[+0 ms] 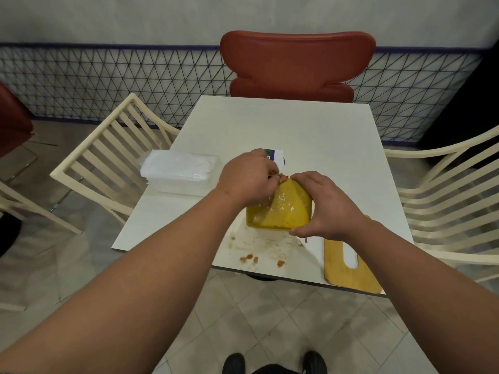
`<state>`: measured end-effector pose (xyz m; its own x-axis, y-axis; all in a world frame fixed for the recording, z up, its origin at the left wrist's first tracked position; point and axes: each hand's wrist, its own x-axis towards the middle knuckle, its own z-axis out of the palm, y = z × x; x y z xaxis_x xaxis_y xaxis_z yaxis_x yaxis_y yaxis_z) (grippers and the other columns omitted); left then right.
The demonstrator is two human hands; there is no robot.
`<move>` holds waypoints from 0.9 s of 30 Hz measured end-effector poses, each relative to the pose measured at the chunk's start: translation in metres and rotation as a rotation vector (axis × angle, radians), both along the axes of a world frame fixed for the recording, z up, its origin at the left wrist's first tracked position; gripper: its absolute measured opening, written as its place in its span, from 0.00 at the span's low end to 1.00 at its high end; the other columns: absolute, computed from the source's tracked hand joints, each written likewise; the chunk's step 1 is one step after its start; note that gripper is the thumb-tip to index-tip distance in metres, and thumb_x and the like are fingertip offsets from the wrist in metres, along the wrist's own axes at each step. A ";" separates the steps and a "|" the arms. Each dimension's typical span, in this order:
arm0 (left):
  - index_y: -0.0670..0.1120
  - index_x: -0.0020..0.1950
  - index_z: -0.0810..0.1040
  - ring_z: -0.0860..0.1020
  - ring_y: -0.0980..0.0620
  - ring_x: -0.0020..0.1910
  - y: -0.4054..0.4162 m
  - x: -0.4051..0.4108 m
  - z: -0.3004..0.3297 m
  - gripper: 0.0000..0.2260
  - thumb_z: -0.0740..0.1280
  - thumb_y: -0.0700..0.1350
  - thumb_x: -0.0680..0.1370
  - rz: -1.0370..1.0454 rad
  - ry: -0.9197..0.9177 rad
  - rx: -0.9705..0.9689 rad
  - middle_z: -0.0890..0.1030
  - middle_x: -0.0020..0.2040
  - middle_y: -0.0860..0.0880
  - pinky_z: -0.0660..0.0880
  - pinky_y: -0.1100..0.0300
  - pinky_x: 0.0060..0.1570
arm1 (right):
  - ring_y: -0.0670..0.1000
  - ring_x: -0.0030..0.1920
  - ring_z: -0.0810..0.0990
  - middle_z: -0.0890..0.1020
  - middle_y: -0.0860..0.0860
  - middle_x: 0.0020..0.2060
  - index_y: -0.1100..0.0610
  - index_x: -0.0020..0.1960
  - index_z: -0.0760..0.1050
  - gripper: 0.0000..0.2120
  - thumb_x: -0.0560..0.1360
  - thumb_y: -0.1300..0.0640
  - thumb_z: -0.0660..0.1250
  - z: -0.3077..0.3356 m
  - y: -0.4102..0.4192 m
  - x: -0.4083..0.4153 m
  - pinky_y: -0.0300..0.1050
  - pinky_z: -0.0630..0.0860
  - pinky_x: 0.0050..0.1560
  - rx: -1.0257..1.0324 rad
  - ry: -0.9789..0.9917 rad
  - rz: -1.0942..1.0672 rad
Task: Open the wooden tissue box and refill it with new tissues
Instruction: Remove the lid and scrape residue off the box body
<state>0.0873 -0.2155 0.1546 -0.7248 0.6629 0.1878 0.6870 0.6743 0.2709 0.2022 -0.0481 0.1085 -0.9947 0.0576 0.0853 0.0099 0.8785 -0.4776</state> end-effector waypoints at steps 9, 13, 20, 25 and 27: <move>0.54 0.54 0.82 0.75 0.50 0.51 0.014 0.012 0.001 0.12 0.63 0.55 0.77 -0.041 -0.019 0.031 0.75 0.51 0.52 0.70 0.59 0.42 | 0.48 0.66 0.65 0.66 0.44 0.68 0.49 0.75 0.61 0.53 0.55 0.43 0.81 0.003 -0.003 0.006 0.46 0.70 0.62 0.005 0.004 -0.008; 0.54 0.53 0.83 0.75 0.51 0.49 -0.013 0.002 -0.005 0.12 0.65 0.57 0.76 0.002 -0.038 0.098 0.76 0.49 0.52 0.72 0.58 0.42 | 0.47 0.66 0.64 0.65 0.44 0.68 0.48 0.75 0.60 0.53 0.55 0.44 0.81 0.005 -0.003 0.007 0.44 0.69 0.60 0.009 -0.009 0.000; 0.52 0.54 0.83 0.75 0.54 0.47 -0.028 -0.006 -0.015 0.11 0.66 0.53 0.77 0.075 -0.092 0.235 0.73 0.46 0.55 0.69 0.61 0.43 | 0.49 0.67 0.65 0.65 0.45 0.69 0.49 0.75 0.60 0.53 0.55 0.43 0.81 0.002 -0.001 0.001 0.45 0.69 0.62 0.003 -0.002 -0.013; 0.47 0.54 0.83 0.76 0.56 0.42 -0.046 0.014 -0.040 0.10 0.68 0.49 0.77 0.106 -0.138 0.464 0.75 0.45 0.53 0.76 0.58 0.44 | 0.49 0.67 0.66 0.66 0.45 0.69 0.49 0.75 0.61 0.54 0.54 0.44 0.81 0.003 0.001 -0.006 0.43 0.68 0.61 -0.020 -0.007 -0.019; 0.47 0.54 0.83 0.76 0.58 0.42 -0.055 0.021 -0.049 0.10 0.69 0.49 0.77 0.111 -0.158 0.491 0.75 0.46 0.53 0.76 0.58 0.44 | 0.49 0.67 0.67 0.66 0.45 0.69 0.49 0.75 0.61 0.54 0.53 0.43 0.80 0.002 0.002 -0.008 0.42 0.67 0.60 -0.027 -0.008 -0.009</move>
<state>0.1084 -0.2702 0.1057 -0.8302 0.4420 0.3397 0.5438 0.5082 0.6678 0.1947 -0.0461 0.1110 -0.9948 0.0683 0.0760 0.0212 0.8652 -0.5009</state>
